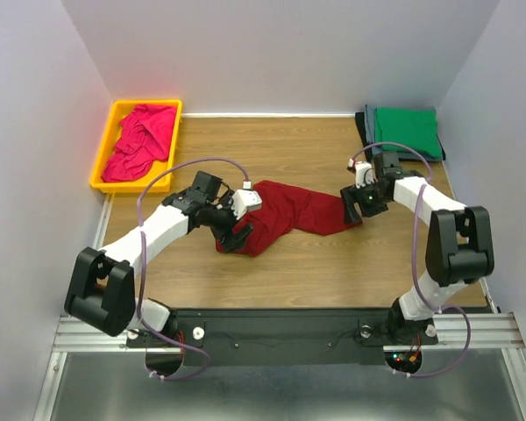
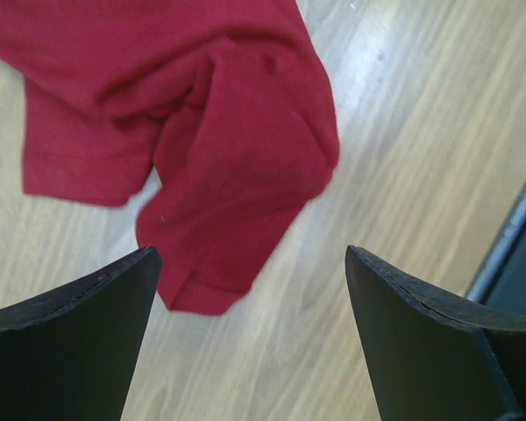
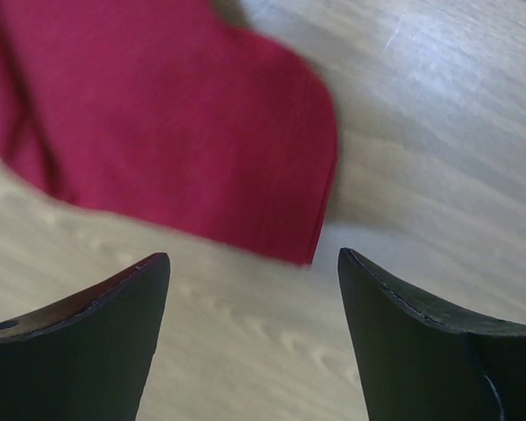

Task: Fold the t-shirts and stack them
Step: Flatten the tshirt out

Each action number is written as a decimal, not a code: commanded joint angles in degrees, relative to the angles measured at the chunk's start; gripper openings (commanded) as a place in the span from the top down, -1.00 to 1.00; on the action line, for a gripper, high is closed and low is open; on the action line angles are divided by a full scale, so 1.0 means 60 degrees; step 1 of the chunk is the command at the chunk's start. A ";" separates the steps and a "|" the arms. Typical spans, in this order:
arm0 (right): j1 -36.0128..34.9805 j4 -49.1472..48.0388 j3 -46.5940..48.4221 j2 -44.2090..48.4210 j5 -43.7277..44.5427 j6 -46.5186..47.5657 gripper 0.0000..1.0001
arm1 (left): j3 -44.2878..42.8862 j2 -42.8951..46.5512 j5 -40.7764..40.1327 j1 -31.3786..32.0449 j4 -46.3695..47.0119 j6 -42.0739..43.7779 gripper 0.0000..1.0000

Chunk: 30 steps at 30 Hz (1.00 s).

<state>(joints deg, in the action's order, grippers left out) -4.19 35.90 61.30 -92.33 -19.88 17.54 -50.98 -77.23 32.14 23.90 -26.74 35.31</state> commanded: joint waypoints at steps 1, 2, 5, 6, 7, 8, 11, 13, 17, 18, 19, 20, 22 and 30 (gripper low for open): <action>-0.0181 -0.1339 0.0212 -0.0751 0.0677 -0.0710 -0.66 | -0.0014 -0.0267 -0.1181 0.0309 0.1585 -0.0640 -0.97; -0.0210 -0.1340 0.0329 -0.1189 0.0633 -0.0900 -0.66 | -0.0057 -0.0384 -0.1240 0.0309 0.1774 -0.0684 -0.97; -0.0313 -0.1325 0.0827 -0.1951 0.0589 -0.1048 -0.57 | -0.0262 -0.1085 -0.1080 0.0309 0.1893 -0.0728 -0.88; -0.0313 -0.1325 0.0829 -0.2114 0.0589 -0.1092 -0.54 | -0.0335 -0.1233 -0.1021 0.0309 0.1894 -0.0743 -0.81; -0.0313 -0.1311 0.1061 -0.2261 0.0589 -0.1092 -0.41 | -0.0423 -0.1394 -0.0948 0.0309 0.1879 -0.0758 -0.71; -0.0313 -0.1238 0.1179 -0.2407 0.0603 -0.1078 -0.26 | -0.0584 -0.1526 -0.0904 0.0309 0.1806 -0.0758 -0.59; -0.0313 -0.1135 0.1632 -0.2468 0.0676 -0.1019 0.39 | -0.1008 -0.1820 -0.0713 0.0193 0.1412 -0.0685 0.43; -0.0299 -0.1018 0.1838 -0.2118 0.0836 -0.1019 0.85 | -0.1637 -0.1762 -0.0625 -0.0056 0.1191 -0.0510 1.00; -0.0080 -0.0974 0.2513 -0.1648 0.1628 -0.0741 0.99 | -0.3554 -0.2141 -0.1225 -0.0935 0.0665 -0.0260 1.00; 0.0037 -0.0945 0.2673 -0.1575 0.1687 -0.0639 0.99 | -0.4632 -0.2491 -0.1240 -0.1198 0.0460 -0.0158 1.00; 0.0038 -0.0915 0.2645 -0.1501 0.1745 -0.0493 0.99 | -0.5165 -0.2639 -0.1168 -0.1258 0.0226 -0.0056 1.00; 0.0038 -0.0857 0.2544 -0.1327 0.1572 0.0146 0.99 | -0.5649 -0.2713 -0.1051 -0.1273 -0.0255 0.0076 1.00; -0.0005 -0.0579 0.1725 -0.0697 0.1148 0.1012 0.93 | -0.6487 -0.2496 -0.0495 -0.0939 -0.0900 0.0731 1.00; 0.0651 0.0843 -0.0080 0.1573 0.0823 0.2496 -0.47 | -0.1948 0.1773 -0.2580 0.4398 -0.2764 0.3415 1.00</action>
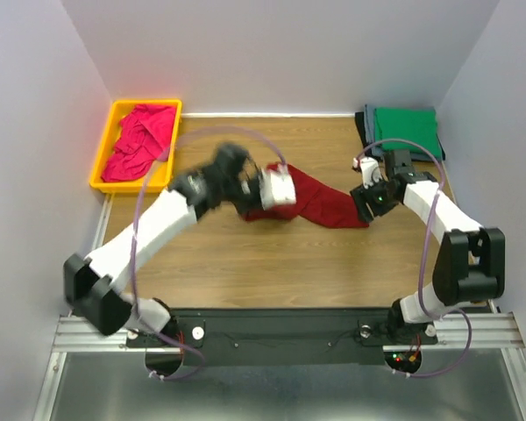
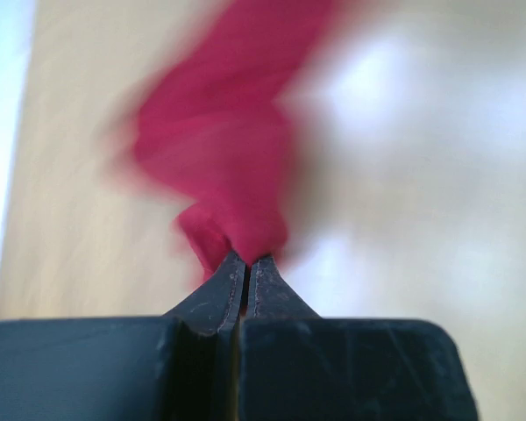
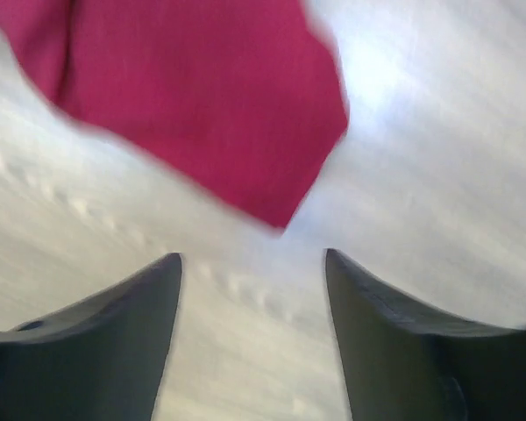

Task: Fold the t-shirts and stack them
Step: Flatten the tshirt out

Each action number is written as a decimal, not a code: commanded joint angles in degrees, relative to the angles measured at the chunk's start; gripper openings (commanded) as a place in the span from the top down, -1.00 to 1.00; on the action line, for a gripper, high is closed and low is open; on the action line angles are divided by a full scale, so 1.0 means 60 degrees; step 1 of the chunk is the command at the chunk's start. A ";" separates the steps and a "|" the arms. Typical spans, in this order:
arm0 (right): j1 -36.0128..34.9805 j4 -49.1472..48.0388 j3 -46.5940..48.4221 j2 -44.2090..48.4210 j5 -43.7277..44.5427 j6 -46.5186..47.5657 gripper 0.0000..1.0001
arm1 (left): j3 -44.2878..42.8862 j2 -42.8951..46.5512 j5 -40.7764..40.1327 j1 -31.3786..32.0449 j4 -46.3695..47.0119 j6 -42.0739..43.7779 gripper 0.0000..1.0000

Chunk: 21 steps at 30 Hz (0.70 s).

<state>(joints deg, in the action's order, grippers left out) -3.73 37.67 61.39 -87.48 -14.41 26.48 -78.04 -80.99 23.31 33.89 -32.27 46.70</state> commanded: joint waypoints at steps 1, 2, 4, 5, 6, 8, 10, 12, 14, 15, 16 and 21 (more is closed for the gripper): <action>0.0577 0.0562 0.0181 0.0767 -0.0160 0.1050 -0.57 | 0.3070 0.2642 -0.1232 0.2905 -0.2046 0.1577 1.00; 0.0809 0.0606 0.0402 0.0723 -0.0234 0.1051 -0.58 | 0.3931 0.2876 -0.1654 0.2805 -0.2440 0.1737 1.00; 0.0812 0.0665 0.1204 0.0258 -0.0685 0.0847 -0.61 | 0.4814 0.3301 -0.2224 0.2789 -0.2314 0.1957 1.00; 0.0812 0.0665 0.1485 0.0008 -0.0848 0.0730 -0.61 | 0.5195 0.3564 -0.2462 0.2789 -0.2123 0.2045 1.00; 0.0754 0.0694 0.1792 -0.0314 -0.1067 0.0598 -0.61 | 0.5750 0.3929 -0.2841 0.2746 -0.1933 0.2061 1.00; 0.0651 0.0723 0.2785 -0.1280 -0.1535 0.0116 -0.61 | 0.6033 0.3875 -0.3020 0.2658 -0.1640 0.2046 1.00; 0.0114 0.0709 0.3346 -0.1780 -0.1684 -0.0106 -0.60 | 0.6151 0.3684 -0.2992 0.2352 -0.1376 0.1886 1.00; -0.0532 0.0636 0.3916 -0.2468 -0.1699 -0.0355 -0.60 | 0.6210 0.3611 -0.2904 0.2190 -0.1038 0.1871 1.00; -0.0813 0.0563 0.4255 -0.3010 -0.1627 -0.0574 -0.60 | 0.6254 0.3465 -0.2860 0.1941 -0.0804 0.1812 1.00; -0.0916 0.0490 0.4401 -0.3563 -0.1568 -0.0590 -0.60 | 0.6210 0.3276 -0.2816 0.1809 -0.0774 0.1783 1.00; -0.1047 0.0446 0.4678 -0.3801 -0.1495 -0.0590 -0.60 | 0.6152 0.3172 -0.2613 0.1663 -0.0745 0.1754 1.00; -0.1165 0.0401 0.5164 -0.4711 -0.1727 -0.0619 -0.59 | 0.5464 0.2425 -0.1528 -0.0079 -0.0803 0.1914 1.00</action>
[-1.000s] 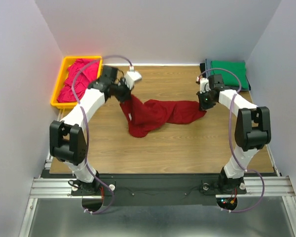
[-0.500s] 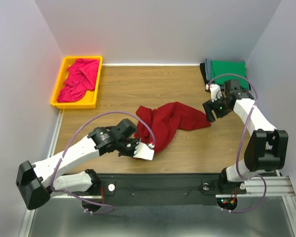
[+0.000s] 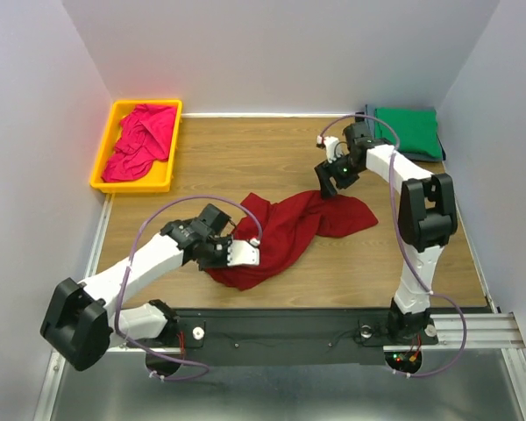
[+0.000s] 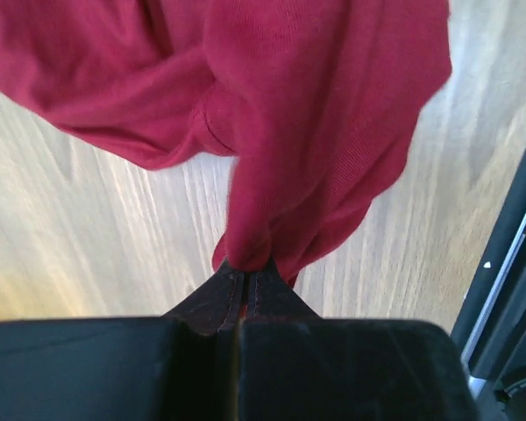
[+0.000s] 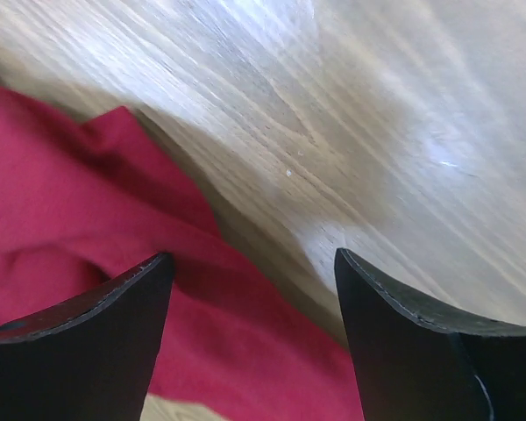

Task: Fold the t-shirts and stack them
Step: Flatten the tshirt out

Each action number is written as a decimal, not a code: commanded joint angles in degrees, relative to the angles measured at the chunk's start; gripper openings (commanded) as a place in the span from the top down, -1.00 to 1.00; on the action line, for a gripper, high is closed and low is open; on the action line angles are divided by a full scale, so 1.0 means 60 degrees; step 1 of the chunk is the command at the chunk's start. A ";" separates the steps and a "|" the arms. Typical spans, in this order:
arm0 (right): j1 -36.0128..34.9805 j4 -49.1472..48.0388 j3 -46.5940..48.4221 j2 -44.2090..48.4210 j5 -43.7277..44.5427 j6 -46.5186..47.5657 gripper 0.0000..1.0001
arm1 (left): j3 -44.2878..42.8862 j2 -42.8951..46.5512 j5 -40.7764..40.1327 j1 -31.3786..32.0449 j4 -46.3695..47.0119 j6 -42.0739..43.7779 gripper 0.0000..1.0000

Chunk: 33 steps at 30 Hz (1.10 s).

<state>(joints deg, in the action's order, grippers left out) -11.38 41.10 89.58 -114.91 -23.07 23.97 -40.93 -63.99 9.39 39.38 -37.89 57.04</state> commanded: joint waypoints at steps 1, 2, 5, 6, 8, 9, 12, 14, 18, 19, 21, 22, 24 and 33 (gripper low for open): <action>0.0065 -0.0171 0.0451 -0.0212 -0.0431 -0.0186 -0.57 | -0.0824 -0.0511 0.0895 -0.1185 0.0162 0.0191 1.00; 0.0022 -0.0156 0.0465 -0.0257 -0.0708 -0.0215 -0.54 | -0.1028 -0.0643 0.0983 -0.1578 0.0191 0.0220 1.00; -0.0169 -0.0068 0.0582 -0.0432 -0.1178 -0.0259 0.08 | -0.1337 -0.1126 0.1452 -0.2049 0.0163 0.0206 1.00; -0.0227 -0.0025 0.0684 -0.0505 -0.1223 -0.0245 0.30 | -0.1570 -0.1258 0.1525 -0.2167 0.0162 0.0206 1.00; -0.0213 0.0107 0.1006 -0.0594 -0.1151 -0.0259 0.98 | -0.1820 -0.1668 0.1672 -0.2650 0.0337 0.0016 1.00; -0.0155 0.0180 0.1341 -0.0521 -0.0875 -0.0215 0.99 | -0.2155 -0.1974 0.1687 -0.3043 0.0454 -0.0260 1.00; 0.0165 0.0152 0.2130 -0.0199 -0.0375 -0.0054 0.99 | -0.3454 -0.2910 0.1847 -0.3704 0.0821 -0.0861 1.00; 0.0415 0.0166 0.2762 -0.0038 -0.0228 -0.0068 0.99 | -0.4859 -0.3642 0.2067 -0.4245 0.0836 -0.1605 1.00; 0.0972 0.0181 0.4067 0.0284 0.0109 0.0282 0.99 | -0.6796 -0.4130 0.2054 -0.4599 0.1084 -0.2488 1.00; 0.1075 0.0181 0.4272 0.0604 0.0168 0.0442 0.99 | -0.7063 -0.4087 0.1952 -0.4658 0.1158 -0.2547 1.00; 0.1091 0.0181 0.3998 0.1465 0.0242 0.1159 0.99 | -0.7532 -0.3767 0.2227 -0.4717 0.0911 -0.2199 1.00; 0.1090 0.0181 0.3706 0.1892 0.0198 0.1437 0.99 | -0.7462 -0.3547 0.2331 -0.4731 0.0808 -0.1964 1.00; 0.1076 0.0181 0.2171 0.2712 -0.0079 0.2342 0.99 | -0.6705 -0.2643 0.2739 -0.4702 0.0545 -0.1031 1.00; 0.1047 -0.0010 -0.5375 0.6494 0.1630 0.5661 -0.49 | -0.0231 0.0862 0.1397 -0.2214 -0.0060 0.0823 0.07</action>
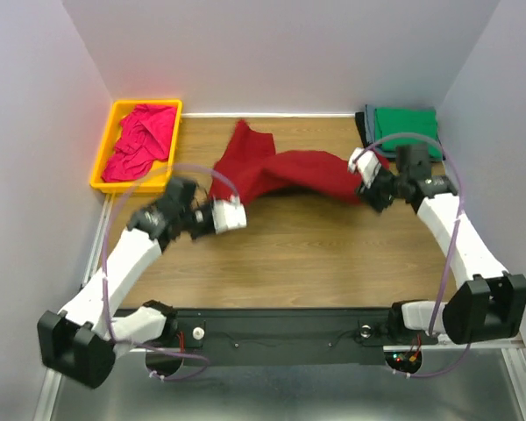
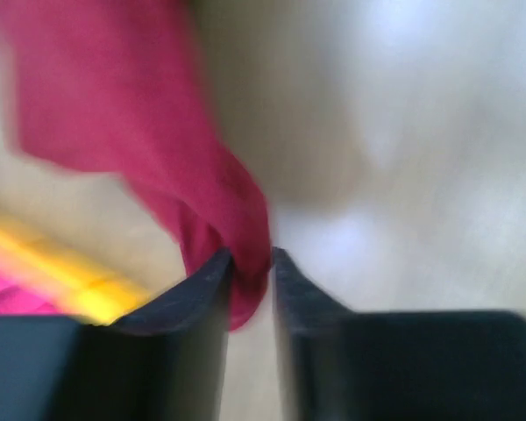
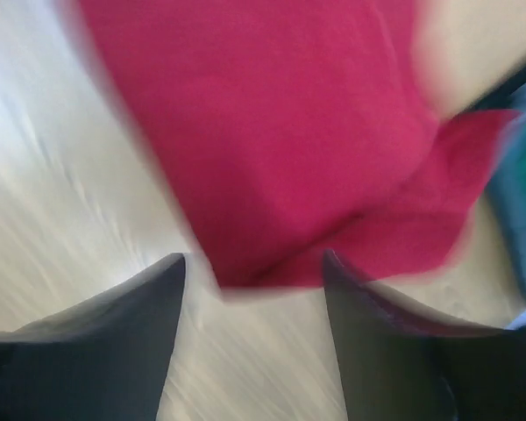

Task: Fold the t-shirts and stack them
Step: Flatten the tshirt out

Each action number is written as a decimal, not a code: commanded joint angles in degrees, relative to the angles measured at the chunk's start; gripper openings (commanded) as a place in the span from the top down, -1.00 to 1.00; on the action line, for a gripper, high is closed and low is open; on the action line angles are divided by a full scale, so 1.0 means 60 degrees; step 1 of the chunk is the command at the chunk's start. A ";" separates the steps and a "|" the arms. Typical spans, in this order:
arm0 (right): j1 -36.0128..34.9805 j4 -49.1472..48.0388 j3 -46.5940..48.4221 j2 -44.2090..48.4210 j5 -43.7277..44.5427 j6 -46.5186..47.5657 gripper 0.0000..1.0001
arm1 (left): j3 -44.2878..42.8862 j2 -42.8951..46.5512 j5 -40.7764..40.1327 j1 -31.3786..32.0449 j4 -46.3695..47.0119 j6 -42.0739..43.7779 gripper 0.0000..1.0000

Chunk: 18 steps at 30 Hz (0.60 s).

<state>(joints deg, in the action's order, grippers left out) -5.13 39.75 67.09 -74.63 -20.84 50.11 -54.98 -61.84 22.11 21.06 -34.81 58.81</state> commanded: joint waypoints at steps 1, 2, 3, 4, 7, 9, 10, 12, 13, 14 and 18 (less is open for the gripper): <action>0.0019 0.0231 -0.1703 -0.0189 0.1319 0.1128 -0.53 | 0.2857 0.0943 -0.1045 0.0884 -0.0339 0.0323 -0.23; 0.0019 0.0304 -0.1675 -0.0174 0.1320 0.0981 -0.54 | 0.3082 0.1135 -0.1207 0.0870 0.0012 0.0176 -0.30; 0.0019 0.0449 -0.1573 -0.0188 0.1190 0.0646 -0.54 | 0.3200 0.1268 -0.1311 0.0885 0.0073 0.0073 -0.32; 0.0048 0.0509 -0.1239 -0.0319 0.1072 0.0454 -0.57 | 0.3216 0.1443 -0.1413 0.0885 0.0103 -0.0044 -0.34; 0.0034 0.0612 -0.0216 -0.1165 0.0662 -0.0278 -0.59 | 0.2807 0.1446 -0.1225 0.0782 0.0088 -0.0337 -0.36; 0.0034 0.0670 0.0387 -0.2160 0.0588 -0.0905 -0.54 | 0.2355 0.1096 -0.1035 0.0492 0.0249 -0.0615 -0.36; 0.0063 0.0685 0.0623 -0.2471 0.0602 -0.1069 -0.51 | 0.2178 0.0891 -0.0961 0.0330 0.0336 -0.0732 -0.36; 0.0136 0.0670 0.1122 -0.2926 0.0690 -0.1406 -0.47 | 0.1449 0.0088 -0.0408 -0.0413 0.0484 -0.0952 -0.35; 0.0209 0.0656 0.1312 -0.3319 0.0748 -0.1451 -0.46 | 0.1168 -0.0236 -0.0244 -0.0651 0.0585 -0.1098 -0.34; 0.0268 0.0641 0.1429 -0.3512 0.0778 -0.1524 -0.45 | 0.0861 -0.0573 -0.0170 -0.0885 0.0659 -0.1259 -0.33; 0.0488 0.0685 0.1868 -0.4389 0.0807 -0.1875 -0.33 | -0.0838 -0.2462 0.0269 -0.1546 0.1186 -0.2182 -0.27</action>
<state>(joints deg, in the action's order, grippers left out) -3.46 43.46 75.13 -98.15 -16.25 42.44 -53.49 -71.13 19.79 14.06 -32.12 51.55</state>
